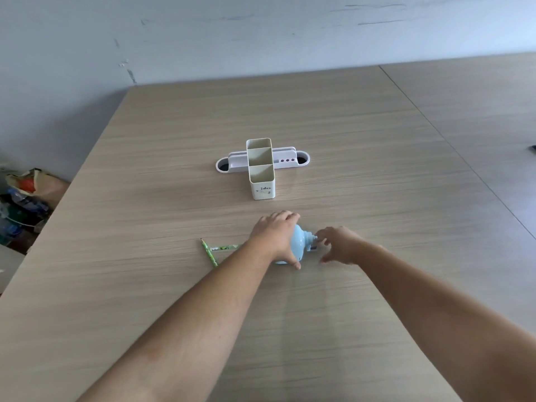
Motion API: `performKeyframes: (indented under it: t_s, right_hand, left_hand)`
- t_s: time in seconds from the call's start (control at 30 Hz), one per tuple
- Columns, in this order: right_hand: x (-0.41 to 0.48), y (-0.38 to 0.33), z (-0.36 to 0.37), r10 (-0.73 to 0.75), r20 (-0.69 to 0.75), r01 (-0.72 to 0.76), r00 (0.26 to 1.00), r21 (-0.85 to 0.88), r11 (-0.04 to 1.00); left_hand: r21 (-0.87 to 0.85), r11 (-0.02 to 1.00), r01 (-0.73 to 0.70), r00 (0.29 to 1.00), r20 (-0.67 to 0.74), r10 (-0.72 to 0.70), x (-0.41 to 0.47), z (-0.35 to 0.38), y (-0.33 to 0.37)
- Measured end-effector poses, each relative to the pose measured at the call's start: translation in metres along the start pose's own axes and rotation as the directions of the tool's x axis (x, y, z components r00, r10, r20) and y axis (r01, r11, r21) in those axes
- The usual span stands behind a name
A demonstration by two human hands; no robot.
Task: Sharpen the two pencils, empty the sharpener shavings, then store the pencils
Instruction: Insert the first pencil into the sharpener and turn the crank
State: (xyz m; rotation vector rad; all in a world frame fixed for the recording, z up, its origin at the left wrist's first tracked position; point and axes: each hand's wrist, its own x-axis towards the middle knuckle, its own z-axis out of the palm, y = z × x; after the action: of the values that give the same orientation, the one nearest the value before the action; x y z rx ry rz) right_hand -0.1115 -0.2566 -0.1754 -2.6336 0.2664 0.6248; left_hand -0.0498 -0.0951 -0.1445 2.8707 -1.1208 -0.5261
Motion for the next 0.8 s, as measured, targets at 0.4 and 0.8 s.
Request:
performKeyframes:
  t_s: [0.4, 0.8]
  right_hand:
    - [-0.023, -0.016, -0.042, -0.14, 0.144, 0.134, 0.98, 0.051, 0.99]
    - [-0.011, -0.008, -0.02, -0.14, 0.309, 0.155, 0.941, -0.024, 0.988]
  left_hand:
    - [0.014, 0.996, 0.087, 0.985, -0.152, -0.084, 0.007, 0.022, 0.013]
    - [-0.043, 0.991, 0.125, 0.979, -0.157, -0.13, 0.009, 0.025, 0.014]
